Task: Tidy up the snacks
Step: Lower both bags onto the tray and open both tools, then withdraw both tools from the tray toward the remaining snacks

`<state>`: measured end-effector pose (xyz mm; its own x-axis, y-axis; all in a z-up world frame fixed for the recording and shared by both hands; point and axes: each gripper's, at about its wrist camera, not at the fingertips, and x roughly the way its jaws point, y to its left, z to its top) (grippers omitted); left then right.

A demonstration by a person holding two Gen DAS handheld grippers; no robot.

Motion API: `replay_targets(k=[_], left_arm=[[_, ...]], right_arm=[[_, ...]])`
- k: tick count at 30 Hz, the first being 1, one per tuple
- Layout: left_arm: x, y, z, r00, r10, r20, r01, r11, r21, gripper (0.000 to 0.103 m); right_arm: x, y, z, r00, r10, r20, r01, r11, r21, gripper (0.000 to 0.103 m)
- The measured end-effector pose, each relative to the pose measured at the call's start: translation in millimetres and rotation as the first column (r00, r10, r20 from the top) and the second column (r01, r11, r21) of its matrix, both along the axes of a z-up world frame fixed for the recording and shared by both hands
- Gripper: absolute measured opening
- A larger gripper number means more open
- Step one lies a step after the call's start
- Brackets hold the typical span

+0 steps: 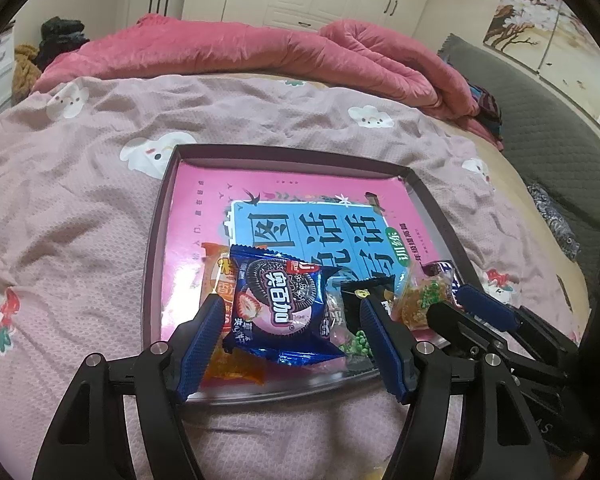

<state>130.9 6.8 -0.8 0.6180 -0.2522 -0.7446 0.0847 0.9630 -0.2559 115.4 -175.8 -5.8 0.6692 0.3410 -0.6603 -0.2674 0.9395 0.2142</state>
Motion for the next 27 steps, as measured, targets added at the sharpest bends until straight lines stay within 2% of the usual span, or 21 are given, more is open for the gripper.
replay_targets(k=[5, 27], left_arm=[[-4.1, 1.0, 6.6, 1.0, -0.002, 0.012, 0.002, 1.0, -0.002, 0.072], [-29.9, 13.7, 41.1, 0.997, 0.002, 0.074, -0.001, 1.0, -0.011, 0.072]], right_arm=[[-4.4, -0.3, 6.2, 1.0, 0.004, 0.026, -0.003, 1.0, -0.017, 0.06], [-29.9, -35.6, 26.7, 0.996, -0.057, 0.061, 0.057, 0.998, 0.006, 0.063]])
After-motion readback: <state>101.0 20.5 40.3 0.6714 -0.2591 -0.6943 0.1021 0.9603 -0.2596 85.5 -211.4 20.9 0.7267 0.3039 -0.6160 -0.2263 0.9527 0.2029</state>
